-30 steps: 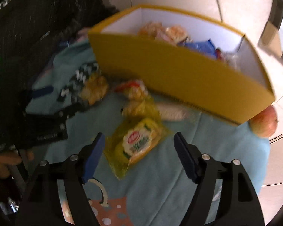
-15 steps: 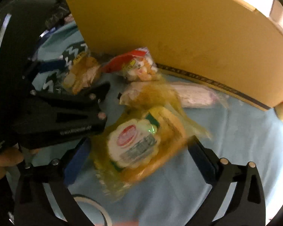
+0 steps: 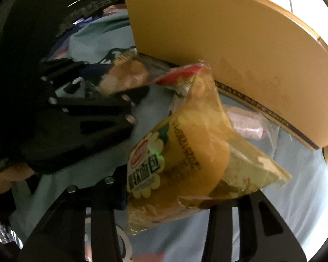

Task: Organize snacks
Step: 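Reach back to the pile and grasp the yellow bun bag with the right tool, then grasp the round cake packet with the left tool while the right tool lifts the bun bag, then carry the cake packet and bun bag over the yellow box and release them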

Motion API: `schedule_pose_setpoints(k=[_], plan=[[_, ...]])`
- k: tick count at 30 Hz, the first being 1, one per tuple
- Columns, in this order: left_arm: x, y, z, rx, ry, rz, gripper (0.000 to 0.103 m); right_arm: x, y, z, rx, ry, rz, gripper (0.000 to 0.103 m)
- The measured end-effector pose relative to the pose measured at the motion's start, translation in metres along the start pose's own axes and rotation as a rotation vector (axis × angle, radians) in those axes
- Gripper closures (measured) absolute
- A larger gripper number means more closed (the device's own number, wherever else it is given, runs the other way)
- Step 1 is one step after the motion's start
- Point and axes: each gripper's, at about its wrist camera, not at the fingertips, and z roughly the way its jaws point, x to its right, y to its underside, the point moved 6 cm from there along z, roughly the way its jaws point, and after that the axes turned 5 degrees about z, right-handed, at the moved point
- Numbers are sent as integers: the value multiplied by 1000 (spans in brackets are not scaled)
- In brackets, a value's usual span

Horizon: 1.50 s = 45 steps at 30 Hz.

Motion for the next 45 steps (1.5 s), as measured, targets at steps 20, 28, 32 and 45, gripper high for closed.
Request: schedule_pose_setpoints(k=[20, 28, 32, 45], plan=[[-36, 10, -77, 61, -37, -123, 47, 28, 5, -82, 116, -42, 115, 60], [-14, -6, -118, 118, -4, -100, 47, 44, 11, -126, 177, -52, 161, 60], [2, -31, -139, 162, 16, -72, 47, 55, 2, -152, 226, -48, 182, 60], [19, -131, -176, 257, 25, -33, 47, 83, -67, -242, 410, 45, 138, 60]])
